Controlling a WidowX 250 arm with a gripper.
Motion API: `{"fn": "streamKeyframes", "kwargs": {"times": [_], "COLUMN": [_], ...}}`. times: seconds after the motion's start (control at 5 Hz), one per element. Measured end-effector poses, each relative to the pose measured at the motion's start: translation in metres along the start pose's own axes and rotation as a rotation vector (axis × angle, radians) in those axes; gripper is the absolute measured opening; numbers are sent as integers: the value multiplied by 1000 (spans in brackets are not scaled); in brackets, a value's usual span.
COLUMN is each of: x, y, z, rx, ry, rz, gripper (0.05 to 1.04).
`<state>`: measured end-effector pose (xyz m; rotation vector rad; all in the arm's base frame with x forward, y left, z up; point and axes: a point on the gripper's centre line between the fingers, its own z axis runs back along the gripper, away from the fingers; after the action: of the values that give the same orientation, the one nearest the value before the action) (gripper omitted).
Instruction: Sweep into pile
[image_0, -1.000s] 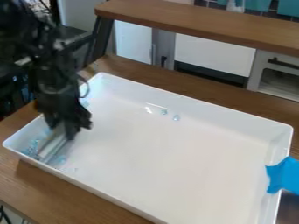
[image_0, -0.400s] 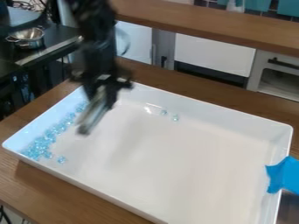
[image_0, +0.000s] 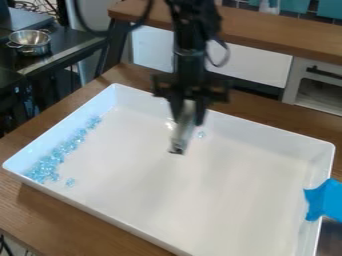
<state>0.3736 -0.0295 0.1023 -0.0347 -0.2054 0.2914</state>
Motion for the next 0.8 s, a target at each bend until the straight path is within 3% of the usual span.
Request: {"fn": "streamKeyframes", "kwargs": {"times": [0.4,0.6,0.8], "x": [4,12,20], "y": [-24,-21,-6], "z": [-45,-67,-70], "rx": [71,112,128], "ry": [-35,-17,-29], "rz": [-18,-10,16], "gripper": [384,384,384]}}
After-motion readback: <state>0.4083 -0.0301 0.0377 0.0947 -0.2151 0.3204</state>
